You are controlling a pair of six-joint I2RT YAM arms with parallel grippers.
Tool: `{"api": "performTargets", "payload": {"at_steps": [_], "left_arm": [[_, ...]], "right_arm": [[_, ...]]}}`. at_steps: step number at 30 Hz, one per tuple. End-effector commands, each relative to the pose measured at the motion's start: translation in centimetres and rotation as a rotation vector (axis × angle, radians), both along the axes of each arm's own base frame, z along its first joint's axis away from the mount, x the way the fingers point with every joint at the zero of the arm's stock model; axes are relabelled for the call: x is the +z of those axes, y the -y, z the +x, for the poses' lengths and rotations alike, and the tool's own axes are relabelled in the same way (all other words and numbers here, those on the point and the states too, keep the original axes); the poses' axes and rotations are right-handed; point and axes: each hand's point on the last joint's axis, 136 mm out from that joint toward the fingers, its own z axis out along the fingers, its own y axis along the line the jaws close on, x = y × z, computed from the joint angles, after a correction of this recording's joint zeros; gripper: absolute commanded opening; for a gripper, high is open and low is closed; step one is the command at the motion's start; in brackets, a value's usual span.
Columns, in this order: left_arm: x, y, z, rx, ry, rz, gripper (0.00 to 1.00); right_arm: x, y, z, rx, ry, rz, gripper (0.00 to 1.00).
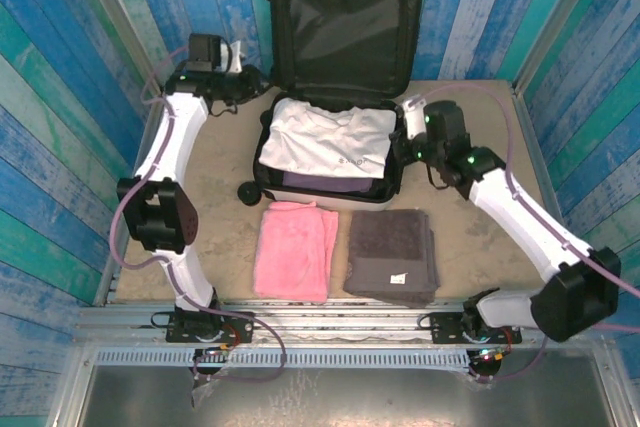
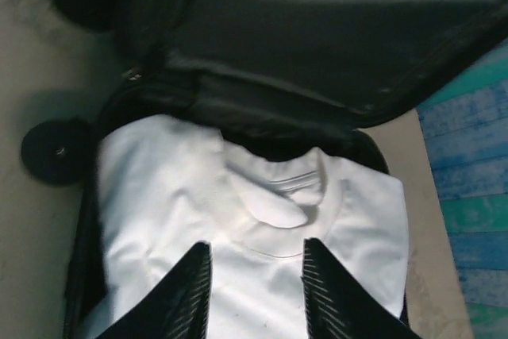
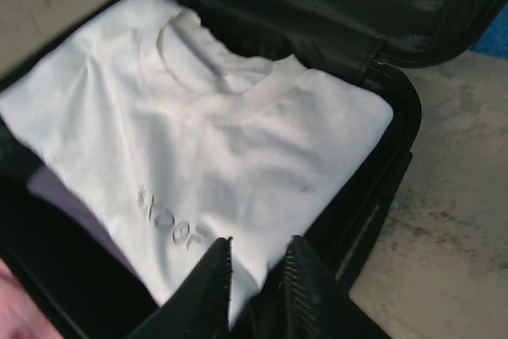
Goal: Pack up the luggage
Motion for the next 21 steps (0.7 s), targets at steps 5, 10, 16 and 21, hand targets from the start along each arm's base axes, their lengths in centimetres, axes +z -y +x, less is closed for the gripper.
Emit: {"api": "performTargets", "payload": {"at_steps": [5, 10, 16, 21], "left_arm": [[-5.6, 1.7, -1.2, 0.053, -0.159, 0.032, 0.03], [-13.4, 0.4, -2.6, 0.099, -0.293, 0.118, 0.0], [-21.4, 0.9, -5.7, 0.052, -0.438, 0.226, 0.0], [-25.8, -0.2, -7.6, 0.061, -0.526, 0.292, 0.0]], "right_arm": [[-5.6, -6.1, -1.0, 0.16, -0.336, 0.179, 0.07], [-11.8, -5.7, -1.7, 0.085, -0.434, 0.089, 0.06], [-20.5, -2.8, -2.1, 0.022, -0.535, -0.119, 0.08], [-22.2, -1.7, -1.4, 0.003, -0.531, -0.22, 0.12]]}}
